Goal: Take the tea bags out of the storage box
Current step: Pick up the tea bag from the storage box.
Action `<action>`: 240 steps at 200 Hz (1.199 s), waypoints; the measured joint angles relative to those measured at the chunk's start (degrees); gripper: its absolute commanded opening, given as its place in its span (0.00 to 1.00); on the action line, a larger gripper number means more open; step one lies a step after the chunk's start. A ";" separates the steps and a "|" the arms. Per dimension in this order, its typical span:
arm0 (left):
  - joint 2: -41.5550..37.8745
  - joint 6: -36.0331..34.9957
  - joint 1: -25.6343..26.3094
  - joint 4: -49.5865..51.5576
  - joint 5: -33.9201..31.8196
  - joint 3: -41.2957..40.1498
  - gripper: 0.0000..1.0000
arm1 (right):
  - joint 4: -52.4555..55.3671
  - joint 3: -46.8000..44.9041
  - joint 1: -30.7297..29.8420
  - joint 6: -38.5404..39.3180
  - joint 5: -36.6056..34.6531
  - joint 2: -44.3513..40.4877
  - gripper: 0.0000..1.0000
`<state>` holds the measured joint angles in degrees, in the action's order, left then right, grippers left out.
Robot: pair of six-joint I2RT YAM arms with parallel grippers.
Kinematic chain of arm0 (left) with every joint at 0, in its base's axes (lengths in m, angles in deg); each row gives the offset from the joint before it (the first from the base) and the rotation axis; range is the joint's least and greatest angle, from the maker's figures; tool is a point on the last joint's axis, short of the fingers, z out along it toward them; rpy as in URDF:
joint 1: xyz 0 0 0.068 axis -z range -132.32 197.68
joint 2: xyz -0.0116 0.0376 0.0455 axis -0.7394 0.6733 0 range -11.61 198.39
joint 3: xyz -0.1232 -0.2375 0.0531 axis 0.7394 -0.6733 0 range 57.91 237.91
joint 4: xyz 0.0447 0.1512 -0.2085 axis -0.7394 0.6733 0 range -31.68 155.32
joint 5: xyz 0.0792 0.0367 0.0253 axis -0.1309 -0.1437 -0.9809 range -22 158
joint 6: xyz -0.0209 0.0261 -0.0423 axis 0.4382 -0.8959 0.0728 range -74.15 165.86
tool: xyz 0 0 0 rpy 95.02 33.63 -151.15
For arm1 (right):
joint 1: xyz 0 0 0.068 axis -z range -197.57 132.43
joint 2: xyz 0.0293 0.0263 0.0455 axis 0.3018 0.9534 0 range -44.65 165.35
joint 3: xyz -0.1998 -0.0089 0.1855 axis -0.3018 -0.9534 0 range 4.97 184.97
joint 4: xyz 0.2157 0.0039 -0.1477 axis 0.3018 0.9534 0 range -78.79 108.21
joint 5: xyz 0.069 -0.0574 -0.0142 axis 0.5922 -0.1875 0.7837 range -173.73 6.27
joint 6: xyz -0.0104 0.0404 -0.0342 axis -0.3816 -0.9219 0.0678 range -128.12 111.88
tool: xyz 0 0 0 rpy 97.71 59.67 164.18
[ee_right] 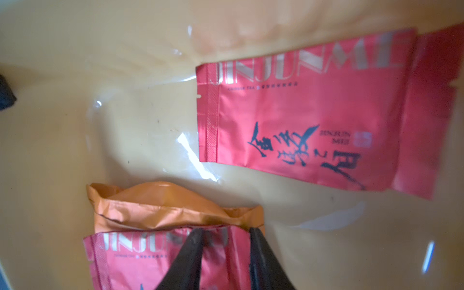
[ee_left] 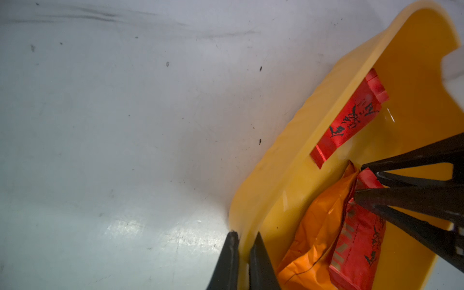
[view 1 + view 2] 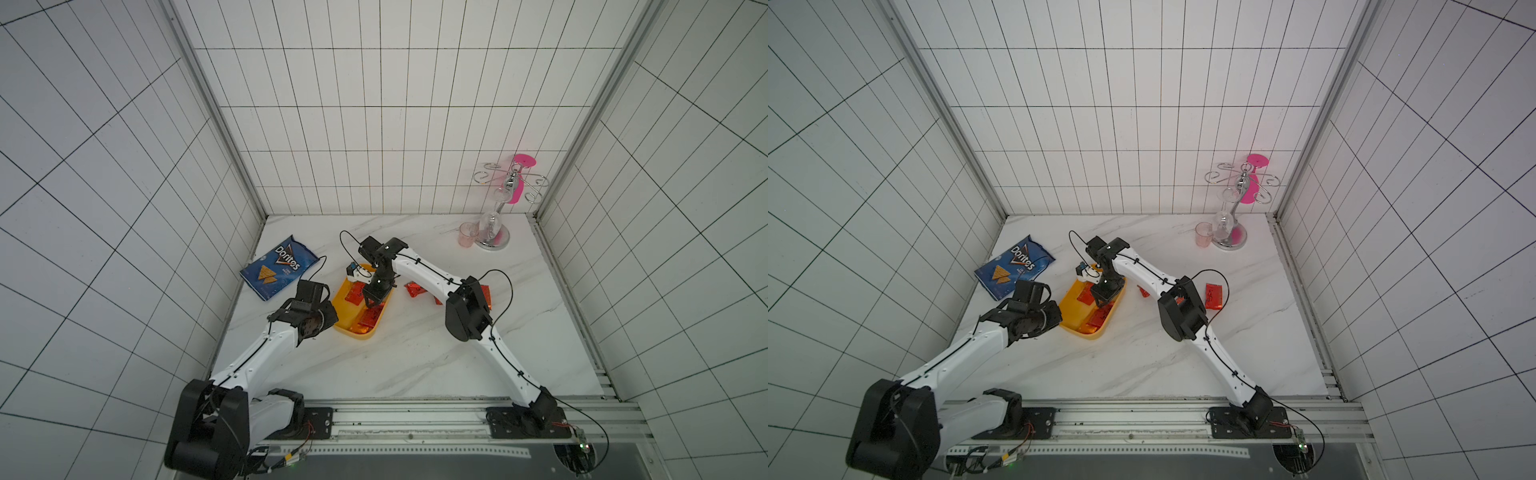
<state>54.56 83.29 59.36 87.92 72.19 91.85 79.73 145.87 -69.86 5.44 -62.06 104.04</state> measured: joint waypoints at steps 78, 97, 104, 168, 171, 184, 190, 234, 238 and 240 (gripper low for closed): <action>-0.02 -0.37 0.00 0.04 0.00 0.00 0.00 | 0.70 0.17 0.09 -1.03 0.09 -0.04 0.00; -0.02 -0.33 0.00 0.02 0.00 0.00 0.00 | 0.52 0.17 0.09 -2.01 -0.09 -0.63 0.00; -0.02 -0.28 0.00 0.00 -0.02 0.00 0.00 | 0.39 0.17 0.09 -2.47 -0.17 -1.03 0.00; -0.02 -0.17 0.00 0.02 -0.02 0.00 0.00 | -2.64 0.11 0.11 -6.58 -3.56 -12.98 0.00; -0.02 -0.15 0.00 0.00 -0.02 0.00 0.00 | -2.80 0.07 0.15 -6.75 -3.82 -13.64 0.00; -0.02 -0.15 0.00 0.00 -0.02 0.00 0.00 | -3.34 -0.50 0.22 -7.45 -4.98 -16.33 0.00; -0.02 -0.15 0.00 0.00 -0.02 0.00 0.00 | -3.72 -1.36 0.35 -7.91 -5.49 -17.81 0.00; -0.02 -0.13 0.00 0.00 -0.02 0.00 0.00 | -7.17 -14.03 1.88 -11.26 -7.65 -29.62 0.00; -0.02 -0.13 0.00 0.00 -0.02 0.00 0.00 | -7.76 -15.72 2.14 -11.61 -7.63 -30.99 0.00; -0.02 -0.13 0.00 0.00 -0.02 0.00 0.00 | -7.85 -16.24 2.21 -11.82 -7.69 -31.50 0.00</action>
<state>54.54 83.15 59.36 87.92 72.17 91.85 71.88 129.63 -67.65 -6.39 -69.76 72.54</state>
